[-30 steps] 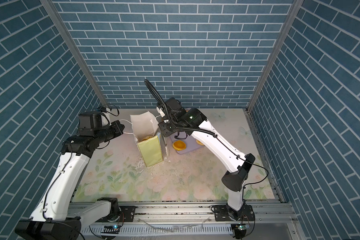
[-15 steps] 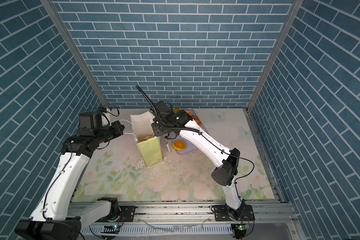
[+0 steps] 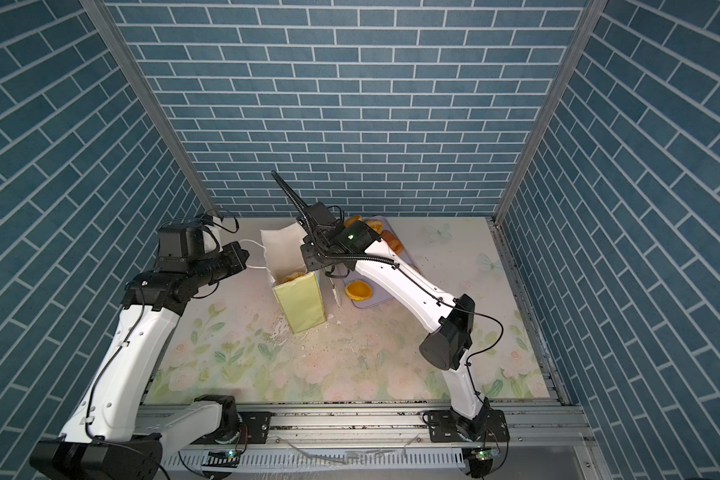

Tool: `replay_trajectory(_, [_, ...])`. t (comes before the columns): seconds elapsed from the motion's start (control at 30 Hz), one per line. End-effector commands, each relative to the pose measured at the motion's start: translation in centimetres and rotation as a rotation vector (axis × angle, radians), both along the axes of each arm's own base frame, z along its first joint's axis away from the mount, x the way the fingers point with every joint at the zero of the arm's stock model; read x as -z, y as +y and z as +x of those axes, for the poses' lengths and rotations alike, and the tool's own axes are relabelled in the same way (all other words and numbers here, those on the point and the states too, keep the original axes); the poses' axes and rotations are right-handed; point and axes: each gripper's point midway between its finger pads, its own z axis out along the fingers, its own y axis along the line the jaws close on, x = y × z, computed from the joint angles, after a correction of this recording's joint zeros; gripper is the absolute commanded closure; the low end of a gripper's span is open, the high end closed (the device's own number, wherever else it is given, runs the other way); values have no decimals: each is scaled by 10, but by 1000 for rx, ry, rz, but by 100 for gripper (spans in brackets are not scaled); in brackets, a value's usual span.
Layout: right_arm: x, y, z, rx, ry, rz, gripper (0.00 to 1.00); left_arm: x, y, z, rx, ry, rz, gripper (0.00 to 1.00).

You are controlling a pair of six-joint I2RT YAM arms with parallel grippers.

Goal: Place the fake bread into the paper bag
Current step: 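Lower the tongs into the bag and release the loaf with the right gripper, then withdraw the tongs from the bag and move the right gripper away from the tray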

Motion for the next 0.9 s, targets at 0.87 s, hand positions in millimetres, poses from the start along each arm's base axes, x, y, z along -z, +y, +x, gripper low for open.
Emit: replay_trajectory(0.87, [-140,-41,-31,-192,-355,83,86,-1,2,-4,1,11,25,100])
